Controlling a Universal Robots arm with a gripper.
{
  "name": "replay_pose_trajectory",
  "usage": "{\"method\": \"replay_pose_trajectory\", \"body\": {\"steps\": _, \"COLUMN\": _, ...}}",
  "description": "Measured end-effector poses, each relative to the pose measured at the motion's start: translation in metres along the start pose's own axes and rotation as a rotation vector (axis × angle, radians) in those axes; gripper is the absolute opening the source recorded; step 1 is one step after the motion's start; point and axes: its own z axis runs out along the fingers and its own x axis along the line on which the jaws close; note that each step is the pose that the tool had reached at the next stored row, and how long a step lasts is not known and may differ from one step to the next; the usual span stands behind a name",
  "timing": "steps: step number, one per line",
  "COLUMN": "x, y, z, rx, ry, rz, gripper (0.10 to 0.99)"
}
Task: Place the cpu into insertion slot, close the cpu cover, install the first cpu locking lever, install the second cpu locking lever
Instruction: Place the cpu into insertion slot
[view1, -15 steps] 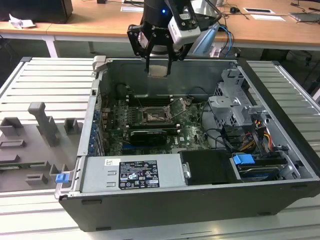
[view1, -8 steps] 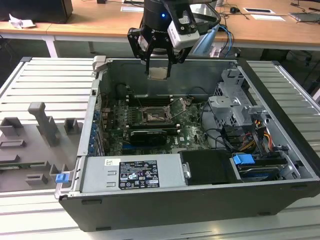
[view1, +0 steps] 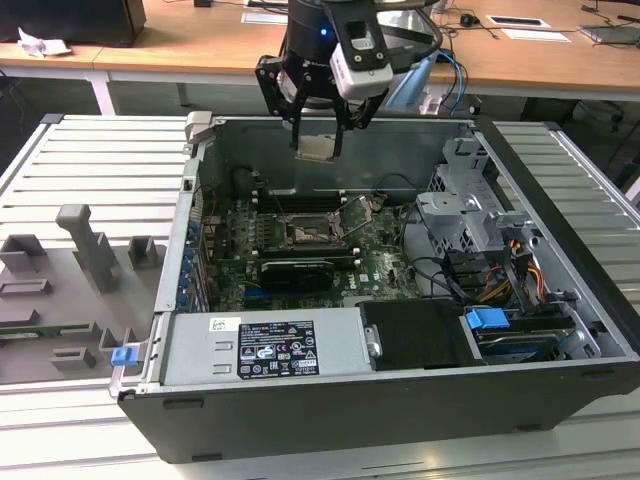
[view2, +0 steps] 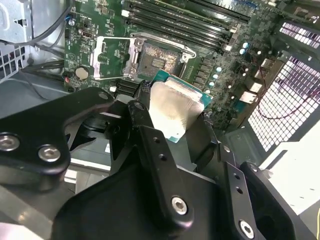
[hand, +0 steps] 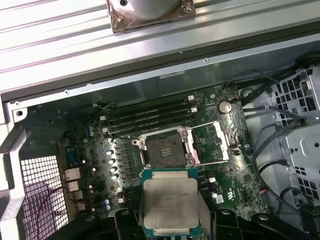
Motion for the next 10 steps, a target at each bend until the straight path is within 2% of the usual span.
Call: {"method": "replay_pose_trajectory", "body": {"steps": 10, "x": 0.0000, "y": -0.0001, "z": 0.0007, "rx": -0.001, "ry": -0.0064, "rz": 0.071, "gripper": 0.529}}
